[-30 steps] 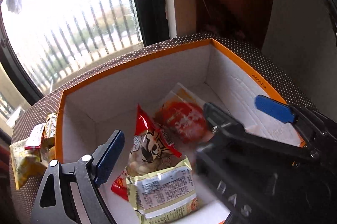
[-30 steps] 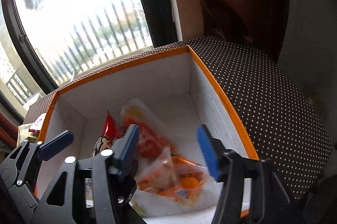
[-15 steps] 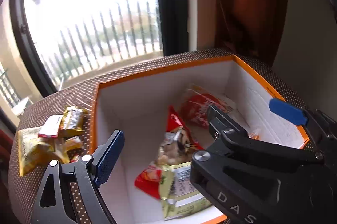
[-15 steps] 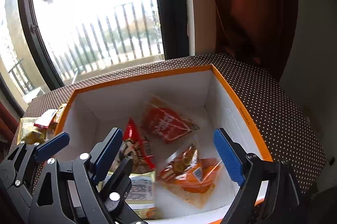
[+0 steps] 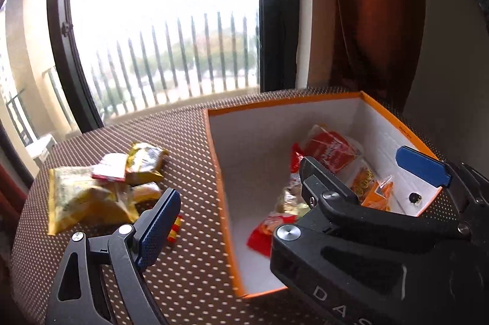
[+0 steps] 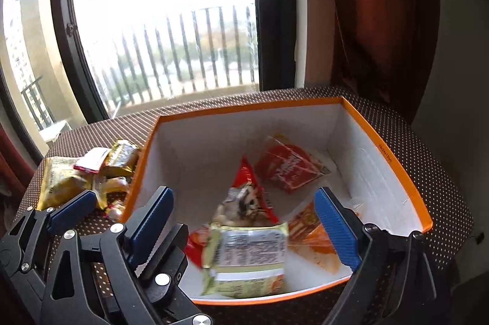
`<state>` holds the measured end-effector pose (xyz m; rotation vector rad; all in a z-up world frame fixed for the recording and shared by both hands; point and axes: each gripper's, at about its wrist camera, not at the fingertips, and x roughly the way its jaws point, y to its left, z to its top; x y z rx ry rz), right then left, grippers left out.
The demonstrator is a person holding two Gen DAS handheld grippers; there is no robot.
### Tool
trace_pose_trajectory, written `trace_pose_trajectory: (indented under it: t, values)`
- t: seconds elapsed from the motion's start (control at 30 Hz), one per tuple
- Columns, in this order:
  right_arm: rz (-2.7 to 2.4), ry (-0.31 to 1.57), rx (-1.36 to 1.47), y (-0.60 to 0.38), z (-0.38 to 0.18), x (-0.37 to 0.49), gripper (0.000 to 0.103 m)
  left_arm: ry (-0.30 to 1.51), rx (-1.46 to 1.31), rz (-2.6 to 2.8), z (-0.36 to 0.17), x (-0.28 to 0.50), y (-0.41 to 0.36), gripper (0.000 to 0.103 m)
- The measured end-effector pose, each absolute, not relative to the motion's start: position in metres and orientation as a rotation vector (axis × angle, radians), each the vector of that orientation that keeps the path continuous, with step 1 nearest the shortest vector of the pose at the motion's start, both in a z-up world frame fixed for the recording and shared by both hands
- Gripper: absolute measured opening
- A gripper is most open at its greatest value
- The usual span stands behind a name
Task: Organize snacks
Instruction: 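Withdraw both grippers from the shoebox back toward the snack pile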
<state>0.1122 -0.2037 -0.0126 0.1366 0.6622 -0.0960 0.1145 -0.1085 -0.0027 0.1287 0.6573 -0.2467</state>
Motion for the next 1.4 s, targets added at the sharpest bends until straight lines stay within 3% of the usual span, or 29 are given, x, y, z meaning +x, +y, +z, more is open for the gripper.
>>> trace_pose_trajectory:
  t: [0.27,0.83,1.4]
  values:
    - [-0.112,0.564,0.121,-0.153,-0.003,0.093,0.099,0.574,0.110,-0.255,0.001,0.098,-0.062,0.090]
    - [-0.012,0.550,0.048,-0.047,-0.002,0.100,0.103,0.519,0.034,-0.150,-0.001,0.091,0.046,0.090]
    - [0.107,0.569,0.082,0.018,-0.014,0.162,0.103,0.567,0.070,-0.100,-0.011,0.153,0.107,0.090]
